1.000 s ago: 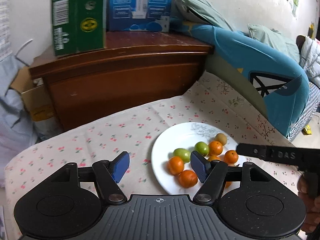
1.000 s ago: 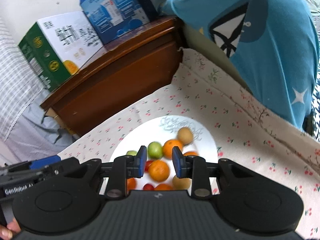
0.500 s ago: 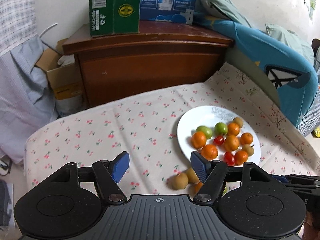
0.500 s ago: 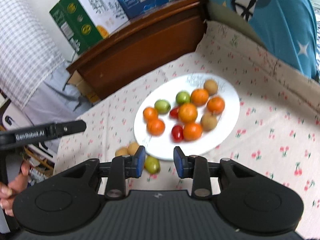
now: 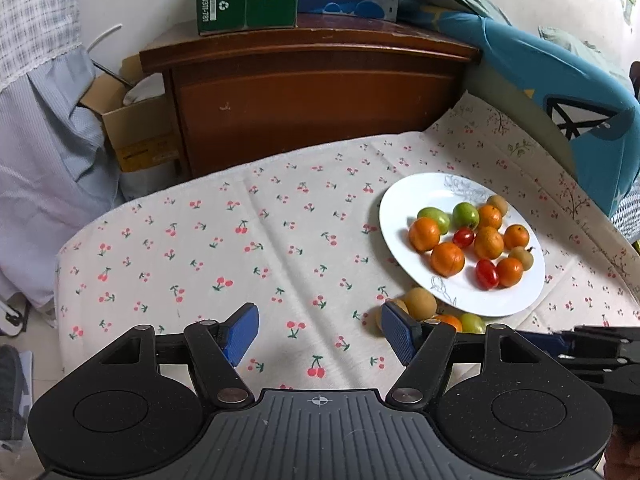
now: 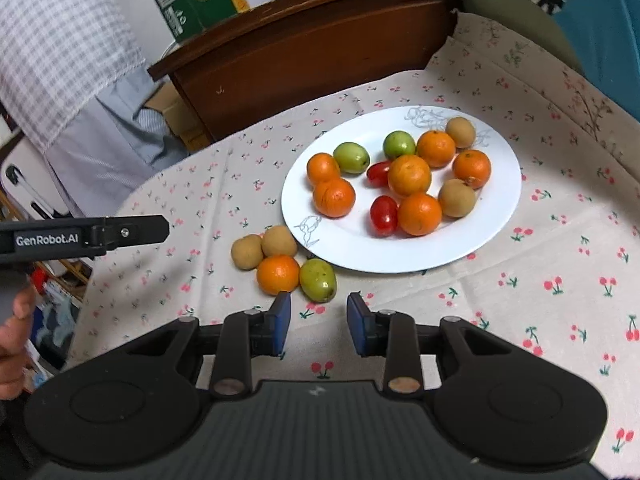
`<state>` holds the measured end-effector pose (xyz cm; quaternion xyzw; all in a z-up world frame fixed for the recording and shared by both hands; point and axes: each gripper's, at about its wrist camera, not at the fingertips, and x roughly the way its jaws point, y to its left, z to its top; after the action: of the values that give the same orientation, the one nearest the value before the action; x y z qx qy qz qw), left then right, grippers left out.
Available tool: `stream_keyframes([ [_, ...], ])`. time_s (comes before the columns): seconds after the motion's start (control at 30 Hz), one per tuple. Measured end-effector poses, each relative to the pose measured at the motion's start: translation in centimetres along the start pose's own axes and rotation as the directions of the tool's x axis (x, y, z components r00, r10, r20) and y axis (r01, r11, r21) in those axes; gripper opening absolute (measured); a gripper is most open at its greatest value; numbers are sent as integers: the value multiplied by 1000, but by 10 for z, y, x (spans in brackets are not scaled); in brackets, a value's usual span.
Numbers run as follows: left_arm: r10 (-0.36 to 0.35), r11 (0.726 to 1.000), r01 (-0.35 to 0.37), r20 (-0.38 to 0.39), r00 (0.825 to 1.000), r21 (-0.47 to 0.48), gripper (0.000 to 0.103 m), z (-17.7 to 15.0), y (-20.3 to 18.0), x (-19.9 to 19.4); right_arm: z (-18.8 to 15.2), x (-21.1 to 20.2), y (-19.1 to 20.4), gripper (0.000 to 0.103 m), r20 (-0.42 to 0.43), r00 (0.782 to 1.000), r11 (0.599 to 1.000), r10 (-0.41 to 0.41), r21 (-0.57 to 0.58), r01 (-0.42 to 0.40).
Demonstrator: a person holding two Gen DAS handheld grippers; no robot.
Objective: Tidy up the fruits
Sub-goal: 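Withdraw both tools from the plate toward the fruit cluster, then grasp a green lime with the right gripper while the left gripper grasps a kiwi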
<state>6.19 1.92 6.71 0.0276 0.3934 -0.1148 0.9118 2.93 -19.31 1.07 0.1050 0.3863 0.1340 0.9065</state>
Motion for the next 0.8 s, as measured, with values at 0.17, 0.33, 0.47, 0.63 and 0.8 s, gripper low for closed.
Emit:
stream_keyframes([
  [0.17, -17, 1000, 17, -18, 1000, 6, 66, -6, 3, 8, -1, 10, 5, 32, 3, 1000, 999, -7, -49, 7],
  [0.33, -60, 998, 60, -18, 998, 15, 64, -10, 3, 14, -2, 18, 8, 31, 12, 1000, 997, -14, -73, 14],
  [0.47, -78, 994, 78, -8, 997, 80, 64, -13, -5, 16, -2, 22, 10, 24, 24, 1000, 996, -13, -88, 15],
  [0.63, -83, 984, 84, -11, 996, 159, 64, -18, -13, 23, -1, 18, 5, 21, 4, 1000, 998, 6, -61, -5],
  [0.8, -102, 971, 100, -2, 995, 217, 64, -19, -15, 27, -3, 8, -1, 21, -6, 1000, 999, 4, -45, -5],
])
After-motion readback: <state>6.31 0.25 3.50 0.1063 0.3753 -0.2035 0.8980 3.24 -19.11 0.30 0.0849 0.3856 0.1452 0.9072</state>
